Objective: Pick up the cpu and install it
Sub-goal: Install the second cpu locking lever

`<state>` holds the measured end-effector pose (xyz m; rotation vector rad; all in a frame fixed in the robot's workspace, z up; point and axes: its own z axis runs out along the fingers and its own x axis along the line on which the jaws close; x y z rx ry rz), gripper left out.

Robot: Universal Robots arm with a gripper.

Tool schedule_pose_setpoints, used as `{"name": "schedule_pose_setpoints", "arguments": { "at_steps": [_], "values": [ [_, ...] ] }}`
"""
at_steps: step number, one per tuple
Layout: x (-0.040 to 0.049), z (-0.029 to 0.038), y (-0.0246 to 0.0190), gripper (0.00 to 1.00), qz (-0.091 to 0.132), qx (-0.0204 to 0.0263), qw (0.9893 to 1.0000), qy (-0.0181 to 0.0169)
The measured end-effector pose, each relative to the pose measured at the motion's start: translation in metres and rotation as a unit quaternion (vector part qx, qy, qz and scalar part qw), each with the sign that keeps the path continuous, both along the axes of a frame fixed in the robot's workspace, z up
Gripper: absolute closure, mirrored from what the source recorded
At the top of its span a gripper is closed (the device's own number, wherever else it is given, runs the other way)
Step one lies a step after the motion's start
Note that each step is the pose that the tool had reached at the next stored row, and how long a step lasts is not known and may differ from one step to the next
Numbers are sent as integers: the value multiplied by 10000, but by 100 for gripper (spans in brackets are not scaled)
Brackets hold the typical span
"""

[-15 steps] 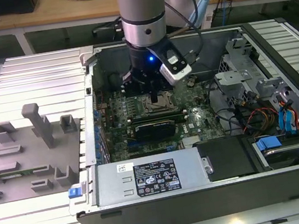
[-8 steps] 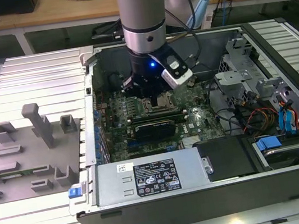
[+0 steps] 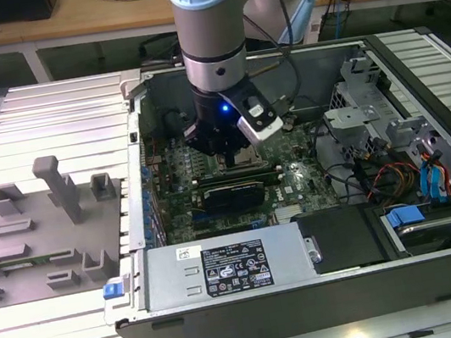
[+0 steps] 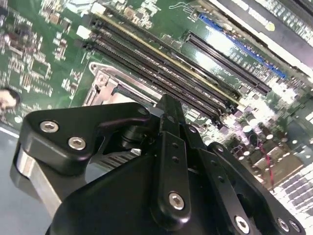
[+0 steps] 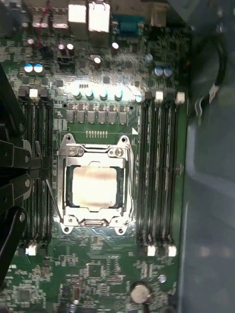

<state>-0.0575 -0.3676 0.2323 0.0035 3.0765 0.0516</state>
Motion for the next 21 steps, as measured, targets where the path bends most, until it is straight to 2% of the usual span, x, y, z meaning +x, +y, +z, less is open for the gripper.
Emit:
{"name": "schedule_pose_setpoints", "arguments": {
  "at_steps": [2, 8, 11, 15, 18, 21],
  "values": [
    [0, -28, 0, 89, -274, 0, 9996, 1],
    [-33, -59, 0, 89, -411, 0, 9992, 0],
    [-34, -104, 0, 89, -704, 0, 9975, 0],
    [-42, -153, 0, 89, -917, 0, 9958, 0],
    [-60, -165, 0, 89, -1003, 1, 9950, 0],
    [-85, -172, 0, 89, -1040, 1, 9946, 0]
  ]
}}
